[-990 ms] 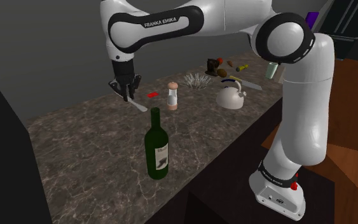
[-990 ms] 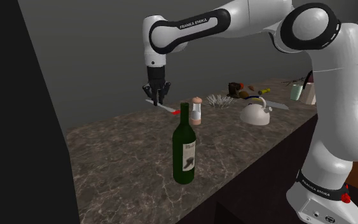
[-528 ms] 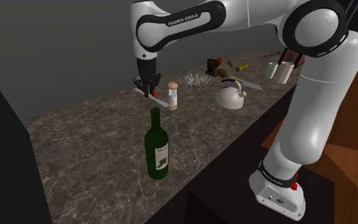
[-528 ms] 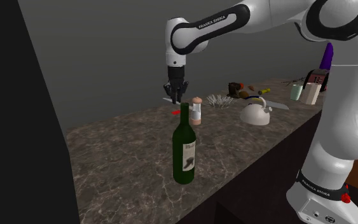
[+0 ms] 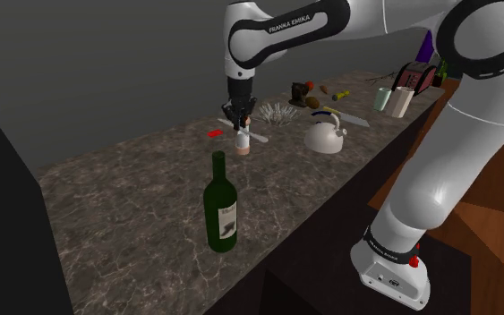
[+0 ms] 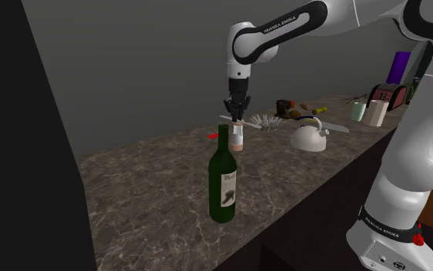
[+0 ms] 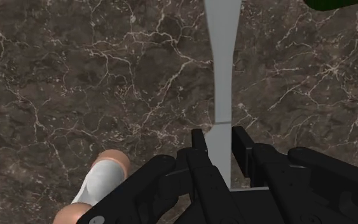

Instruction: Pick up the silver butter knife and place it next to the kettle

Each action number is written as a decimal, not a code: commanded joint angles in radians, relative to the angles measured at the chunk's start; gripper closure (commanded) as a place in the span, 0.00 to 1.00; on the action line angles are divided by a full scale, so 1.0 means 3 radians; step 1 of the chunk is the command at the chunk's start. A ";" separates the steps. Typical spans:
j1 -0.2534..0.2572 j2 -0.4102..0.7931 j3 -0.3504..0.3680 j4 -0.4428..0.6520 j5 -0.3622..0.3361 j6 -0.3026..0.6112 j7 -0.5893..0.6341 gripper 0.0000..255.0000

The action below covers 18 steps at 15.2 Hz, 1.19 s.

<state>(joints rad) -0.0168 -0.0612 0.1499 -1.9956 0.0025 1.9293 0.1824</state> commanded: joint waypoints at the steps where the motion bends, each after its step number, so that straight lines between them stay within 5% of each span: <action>1: -0.0071 -0.0135 -0.0083 -0.0155 0.0014 0.0023 -0.0164 1.00; 18: -0.0655 -0.0743 -0.0911 -0.0788 -0.0161 0.0062 -0.1494 1.00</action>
<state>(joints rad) -0.2035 -0.2843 -0.1086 -2.2328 -0.0414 1.9477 -0.2420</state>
